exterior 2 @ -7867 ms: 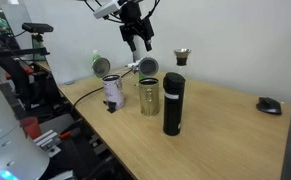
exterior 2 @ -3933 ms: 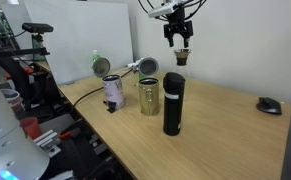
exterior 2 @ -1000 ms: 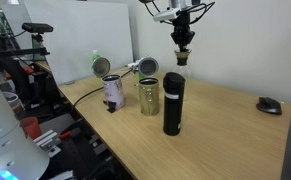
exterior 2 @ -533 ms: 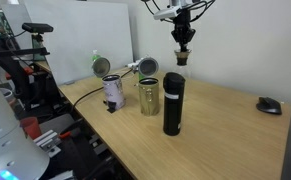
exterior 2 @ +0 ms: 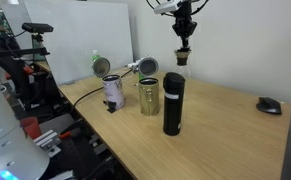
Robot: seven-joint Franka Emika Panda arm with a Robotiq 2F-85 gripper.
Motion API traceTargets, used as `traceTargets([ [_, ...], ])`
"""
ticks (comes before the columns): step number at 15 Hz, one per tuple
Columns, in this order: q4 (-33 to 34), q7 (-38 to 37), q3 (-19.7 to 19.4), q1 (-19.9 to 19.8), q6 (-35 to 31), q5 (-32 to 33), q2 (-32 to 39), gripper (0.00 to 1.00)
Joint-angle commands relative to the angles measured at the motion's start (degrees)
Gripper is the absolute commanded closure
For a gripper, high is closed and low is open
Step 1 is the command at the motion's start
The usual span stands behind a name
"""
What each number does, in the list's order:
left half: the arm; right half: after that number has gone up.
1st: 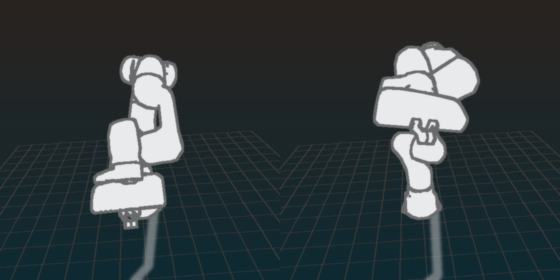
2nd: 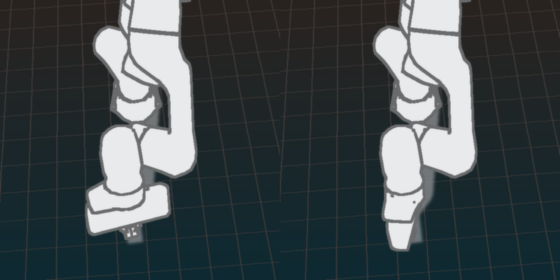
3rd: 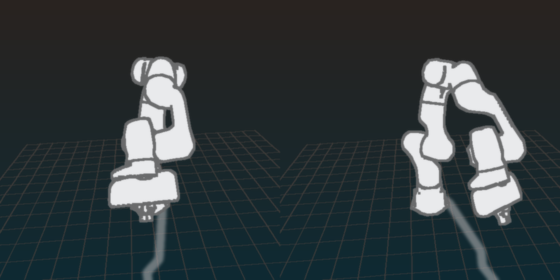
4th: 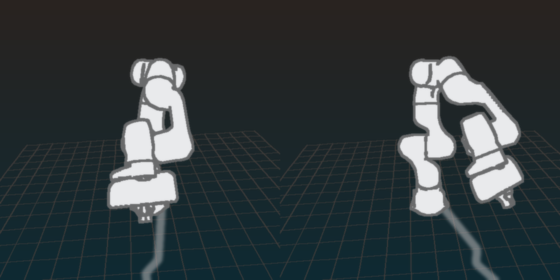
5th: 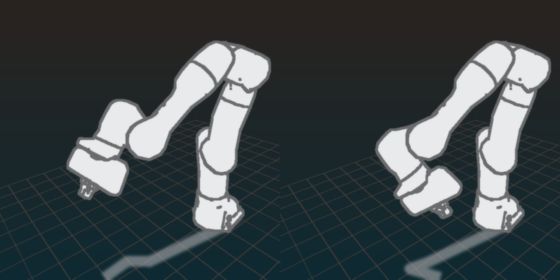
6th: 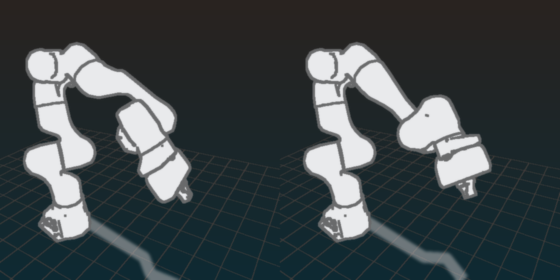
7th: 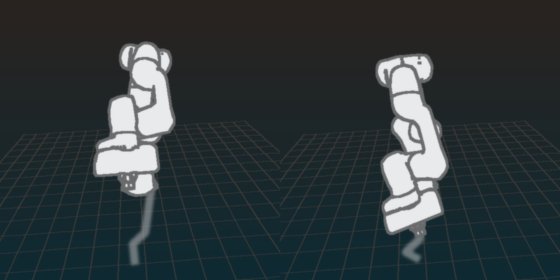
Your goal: Remove the silver cap from the bottle
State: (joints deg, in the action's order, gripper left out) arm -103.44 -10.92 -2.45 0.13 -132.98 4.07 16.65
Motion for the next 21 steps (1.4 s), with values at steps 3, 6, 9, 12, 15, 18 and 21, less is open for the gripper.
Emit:
traceTargets([
  [3,-1.12,-0.52,-0.55,0.28,0.29,1.12,-2.56,0.99],
  [6,-2.04,-0.5,-0.79,0.24,0.88,2.25,-4.1,0.99],
  [9,-4.02,-0.26,-0.95,-0.09,2.18,2.21,-6.56,0.99],
  [12,-7.84,0.34,-1.05,-0.55,3.76,1.51,-10.15,0.99],
  [15,-13.12,-0.57,-1.57,-1.05,4.48,2.01,-14.52,0.99],
  [18,-19.23,-1.51,-2.22,-2.15,2.82,2.93,-18.64,0.99],
  [21,-24.02,-4.1,-2.78,-3.47,1.12,4.84,-20.47,0.99],
])
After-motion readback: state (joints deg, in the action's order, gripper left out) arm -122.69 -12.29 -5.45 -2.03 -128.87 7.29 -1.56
